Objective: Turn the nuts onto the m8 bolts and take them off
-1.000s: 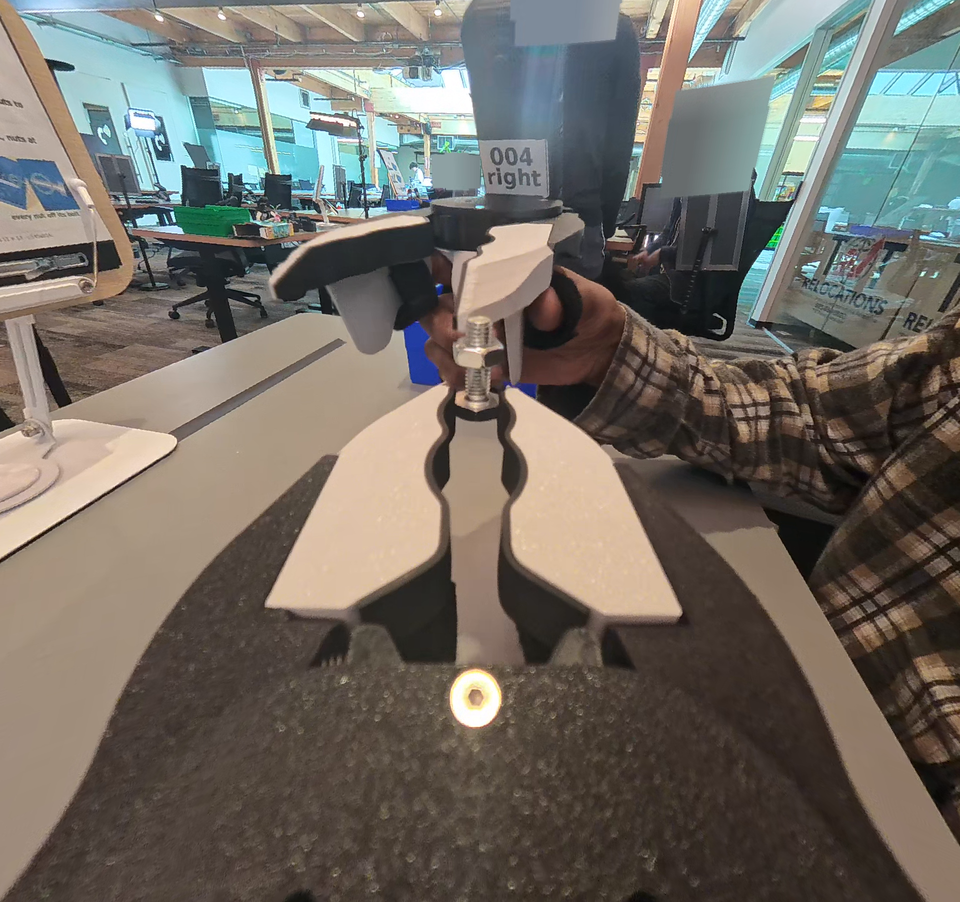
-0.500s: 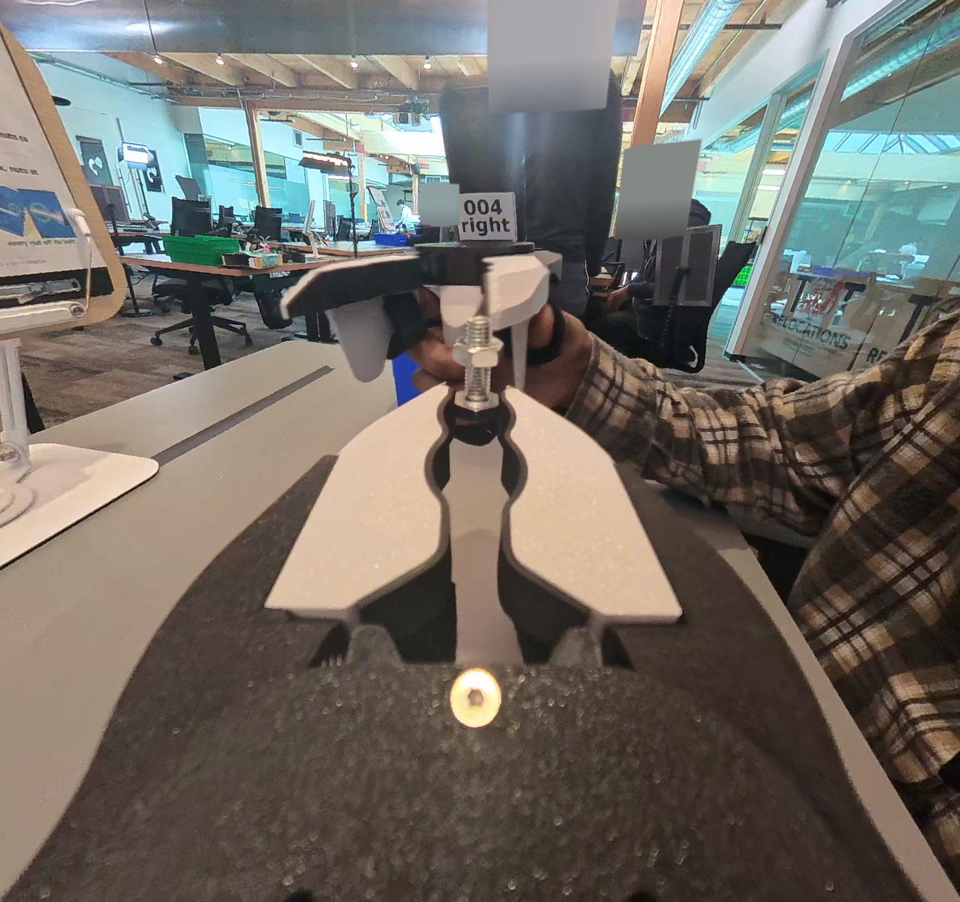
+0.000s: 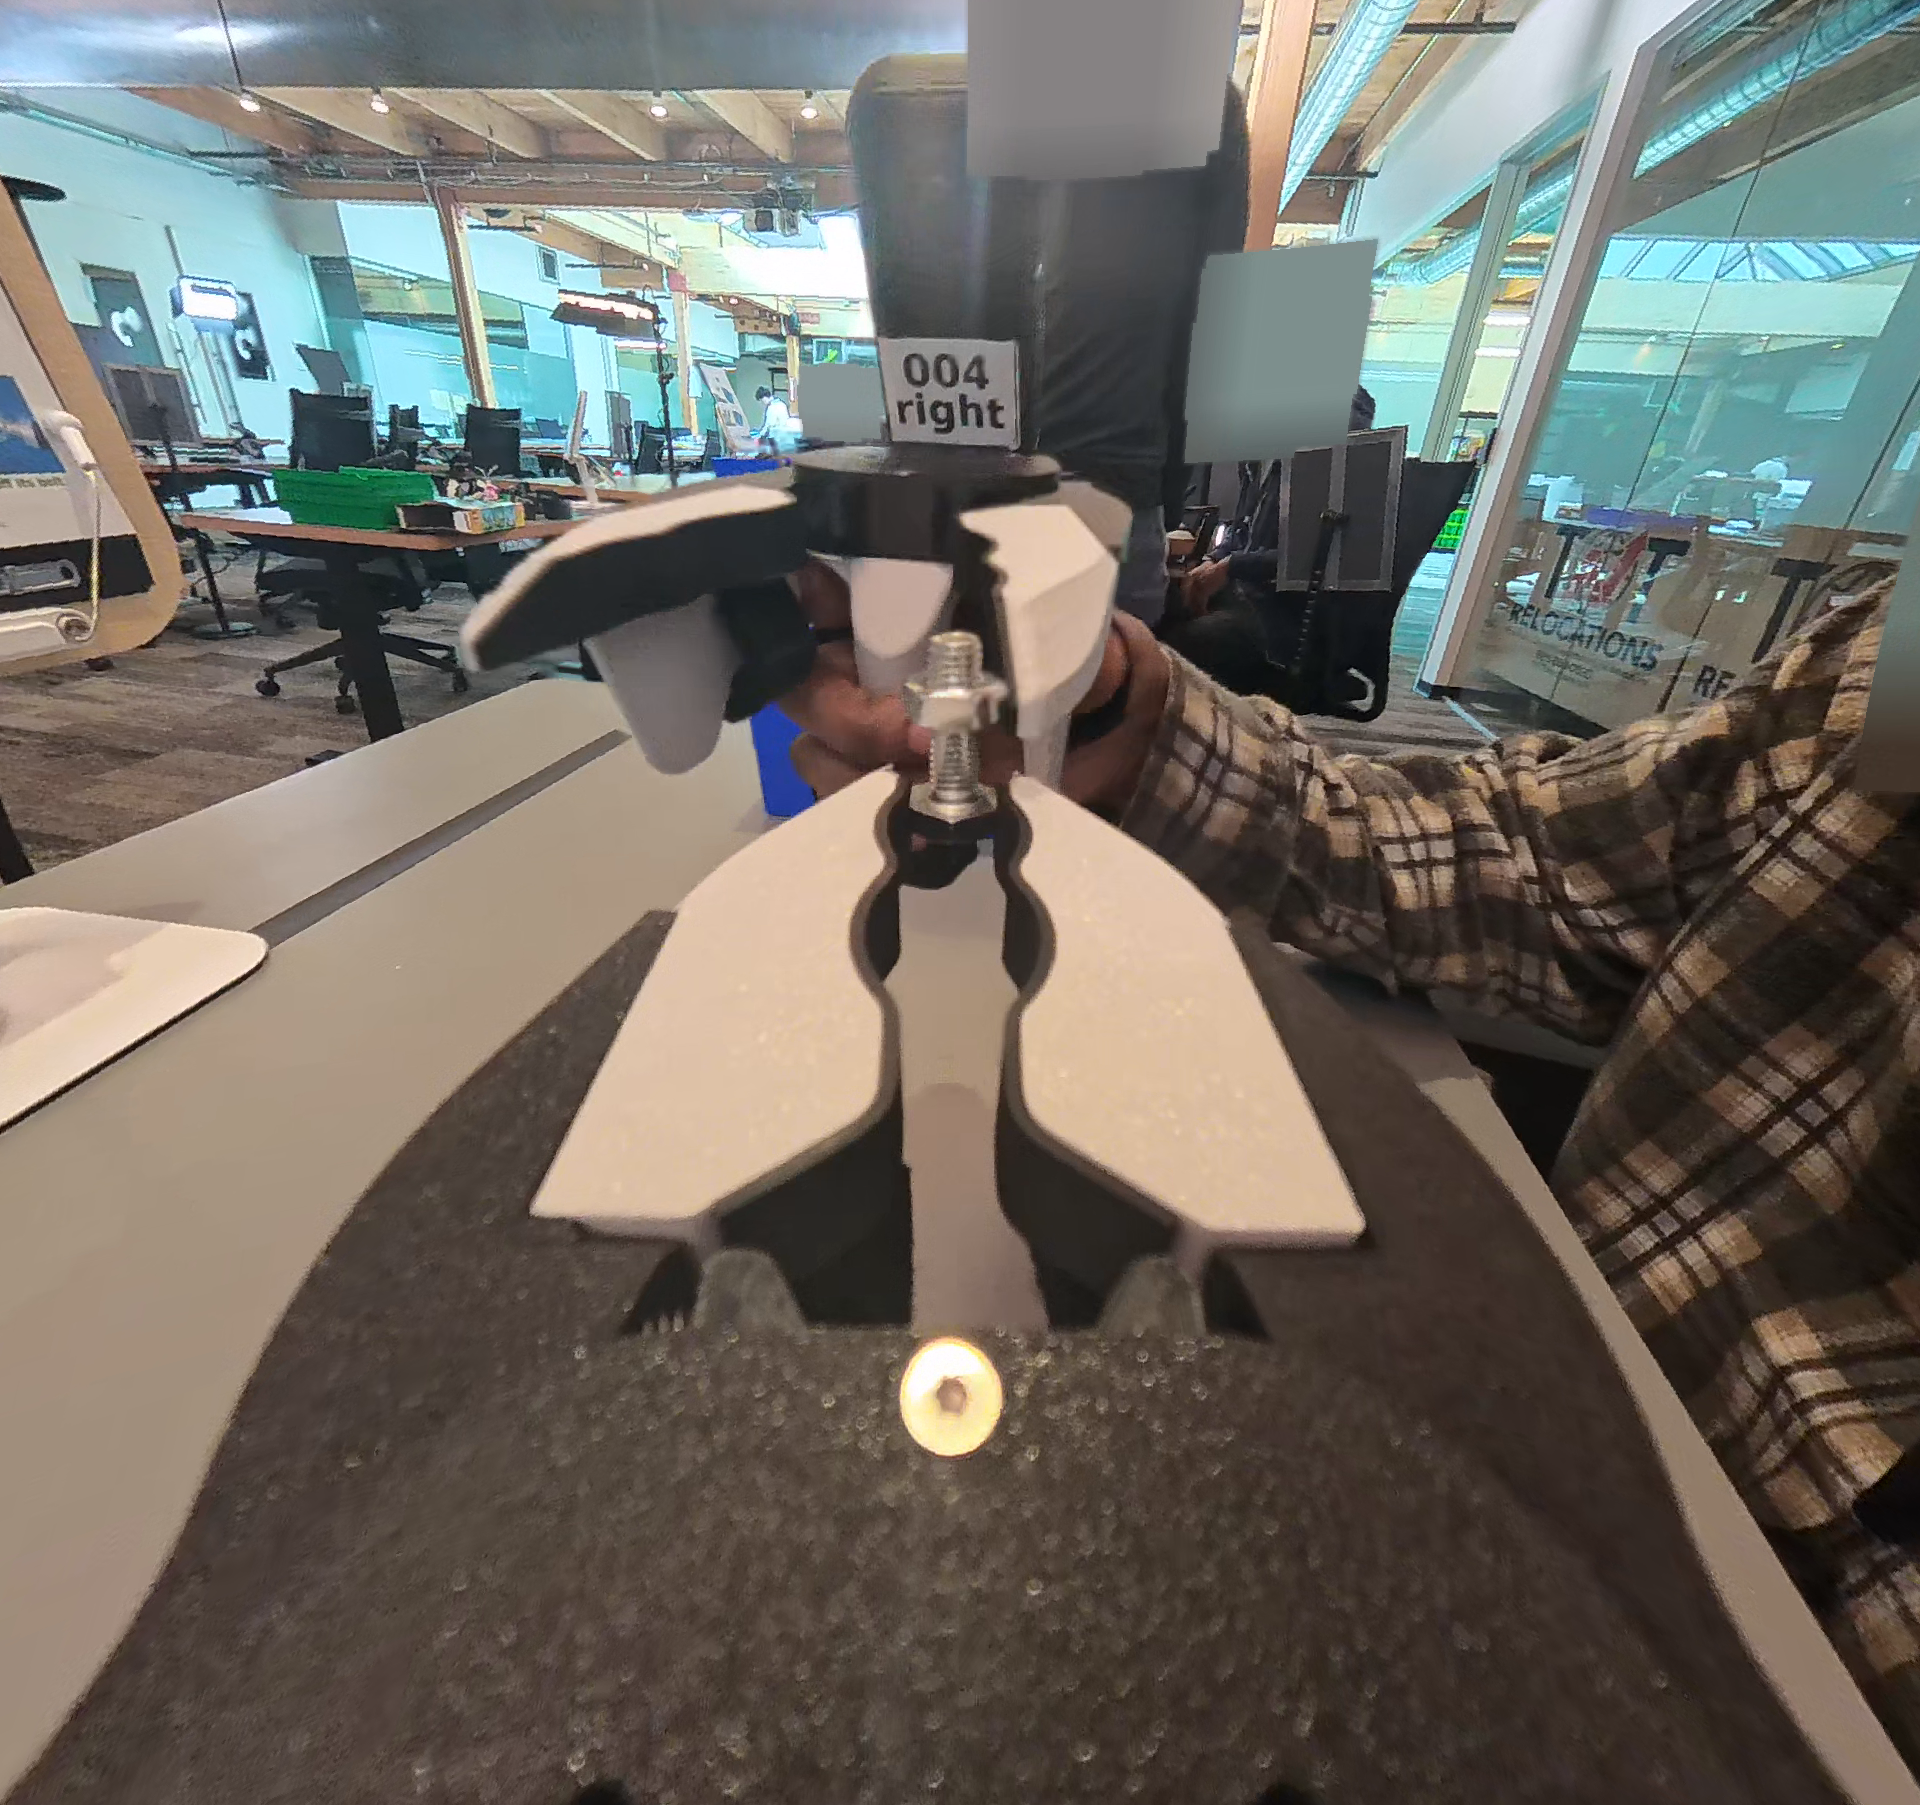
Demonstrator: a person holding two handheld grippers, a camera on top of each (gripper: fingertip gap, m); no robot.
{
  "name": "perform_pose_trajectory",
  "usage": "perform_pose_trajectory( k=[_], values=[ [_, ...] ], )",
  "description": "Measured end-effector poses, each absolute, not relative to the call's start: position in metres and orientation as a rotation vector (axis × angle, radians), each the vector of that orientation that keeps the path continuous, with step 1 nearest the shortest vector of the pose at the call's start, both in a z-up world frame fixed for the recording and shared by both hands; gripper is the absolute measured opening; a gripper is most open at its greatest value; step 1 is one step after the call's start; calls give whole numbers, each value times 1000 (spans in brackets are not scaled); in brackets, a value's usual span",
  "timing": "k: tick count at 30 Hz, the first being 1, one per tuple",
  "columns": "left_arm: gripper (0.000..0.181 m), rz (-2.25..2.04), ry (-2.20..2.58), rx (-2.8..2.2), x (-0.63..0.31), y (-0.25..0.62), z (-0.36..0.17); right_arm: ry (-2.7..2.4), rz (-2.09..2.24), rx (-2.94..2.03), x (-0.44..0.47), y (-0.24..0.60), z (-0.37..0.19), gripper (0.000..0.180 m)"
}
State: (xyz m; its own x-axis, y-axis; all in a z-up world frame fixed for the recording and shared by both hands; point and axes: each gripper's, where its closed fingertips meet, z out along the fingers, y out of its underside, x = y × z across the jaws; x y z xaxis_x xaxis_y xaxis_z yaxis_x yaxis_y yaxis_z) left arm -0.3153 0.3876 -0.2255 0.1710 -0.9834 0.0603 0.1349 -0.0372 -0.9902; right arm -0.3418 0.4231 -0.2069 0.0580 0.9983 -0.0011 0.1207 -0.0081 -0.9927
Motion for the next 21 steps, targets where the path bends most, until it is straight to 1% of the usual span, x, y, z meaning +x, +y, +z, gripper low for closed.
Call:
perform_pose_trajectory(
  k=[1, 2, 8, 11, 12, 14, 16, 19, 20, 21],
  values=[
    [14, -1176, 953, -1225, -316, 389, -225, -1231, 1132, -1341, -339, 426, -207, 89],
    [14, -1194, 945, -1217, -318, 388, -223, -1196, 1154, -1341, -336, 428, -204, 81],
    [14, -1199, 952, -1214, -317, 387, -224, -1224, 1230, -1295, -344, 412, -199, 85],
    [14, -1190, 952, -1214, -317, 387, -223, -1196, 1208, -1338, -339, 423, -204, 89],
    [14, -1196, 947, -1206, -318, 387, -222, -1161, 1197, -1356, -334, 431, -204, 82],
    [14, -1216, 938, -1194, -320, 386, -219, -1119, 1217, -1339, -326, 436, -198, 82],
    [14, -1211, 941, -1197, -320, 386, -220, -1149, 1266, -1297, -332, 423, -194, 83],
    [14, -1218, 947, -1198, -318, 385, -222, -1222, 1218, -1310, -345, 414, -201, 85],
    [14, -1215, 948, -1197, -318, 385, -221, -1213, 1195, -1318, -344, 419, -203, 88],
    [14, -1211, 947, -1196, -318, 385, -221, -1192, 1201, -1330, -339, 424, -203, 87]
  ],
)
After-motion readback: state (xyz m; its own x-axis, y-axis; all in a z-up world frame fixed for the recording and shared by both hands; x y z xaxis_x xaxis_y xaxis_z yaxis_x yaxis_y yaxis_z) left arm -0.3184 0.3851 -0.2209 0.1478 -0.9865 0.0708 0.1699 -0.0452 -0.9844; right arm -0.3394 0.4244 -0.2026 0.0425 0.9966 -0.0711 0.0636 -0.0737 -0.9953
